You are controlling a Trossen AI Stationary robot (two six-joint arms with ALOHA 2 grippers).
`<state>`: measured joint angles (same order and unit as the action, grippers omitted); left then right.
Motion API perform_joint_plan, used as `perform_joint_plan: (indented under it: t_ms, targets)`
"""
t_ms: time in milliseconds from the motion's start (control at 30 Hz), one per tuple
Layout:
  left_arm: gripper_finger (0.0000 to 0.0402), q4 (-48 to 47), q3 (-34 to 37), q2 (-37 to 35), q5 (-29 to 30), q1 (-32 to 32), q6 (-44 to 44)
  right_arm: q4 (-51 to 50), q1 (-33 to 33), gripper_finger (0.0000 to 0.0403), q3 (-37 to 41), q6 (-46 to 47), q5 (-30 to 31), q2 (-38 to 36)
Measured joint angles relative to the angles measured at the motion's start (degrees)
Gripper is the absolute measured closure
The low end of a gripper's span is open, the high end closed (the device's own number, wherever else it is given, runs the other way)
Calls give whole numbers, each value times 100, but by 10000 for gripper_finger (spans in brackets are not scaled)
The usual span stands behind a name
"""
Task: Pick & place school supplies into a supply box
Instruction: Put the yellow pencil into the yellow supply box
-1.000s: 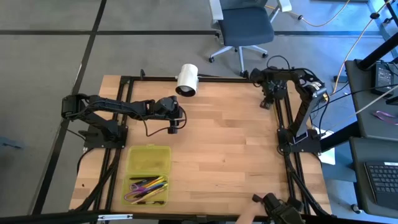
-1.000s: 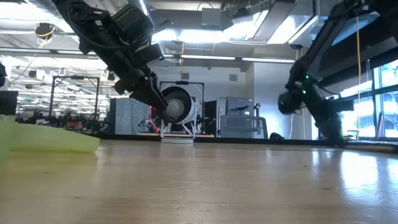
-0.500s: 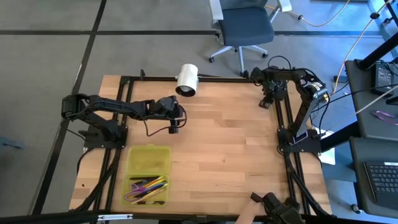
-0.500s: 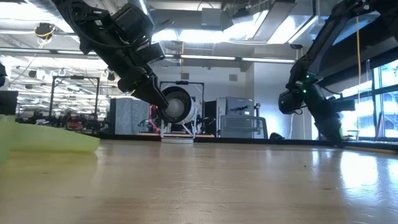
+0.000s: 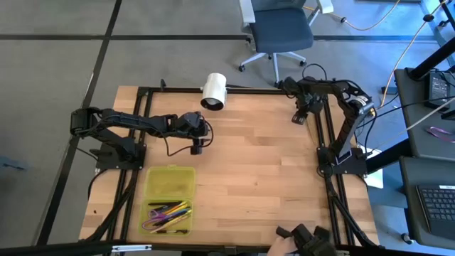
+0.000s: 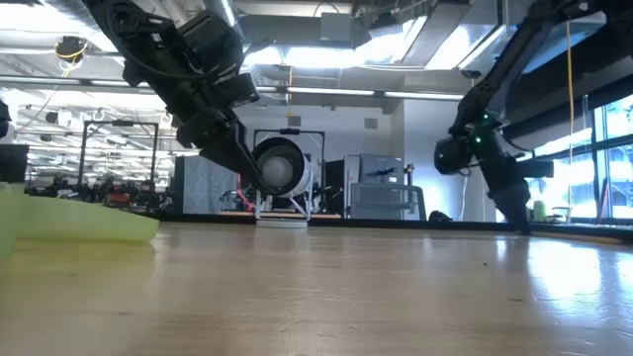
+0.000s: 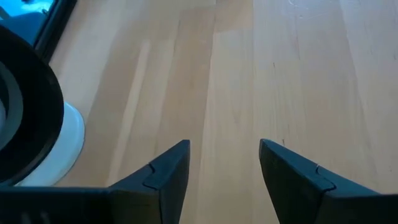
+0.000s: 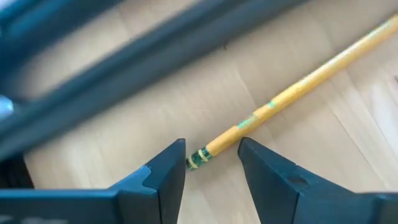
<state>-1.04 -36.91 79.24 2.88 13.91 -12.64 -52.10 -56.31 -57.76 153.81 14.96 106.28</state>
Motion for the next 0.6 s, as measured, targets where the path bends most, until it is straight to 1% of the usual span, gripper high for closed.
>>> perform_joint_plan:
  t_ms: [100, 200, 467, 600]
  targets:
    - [215, -176, 0, 0, 2, 2, 0, 53, 195, 239, -3, -148, 18, 3]
    - [213, -415, 0, 0, 2, 2, -4, 25, 418, 239, -6, -135, -108, 7]
    - [216, -832, 0, 0, 2, 2, 63, -6, 1287, 239, 0, -140, -146, 13]
    - [217, -910, 0, 0, 2, 2, 140, 22, 1687, 239, 0, -337, -143, 13]
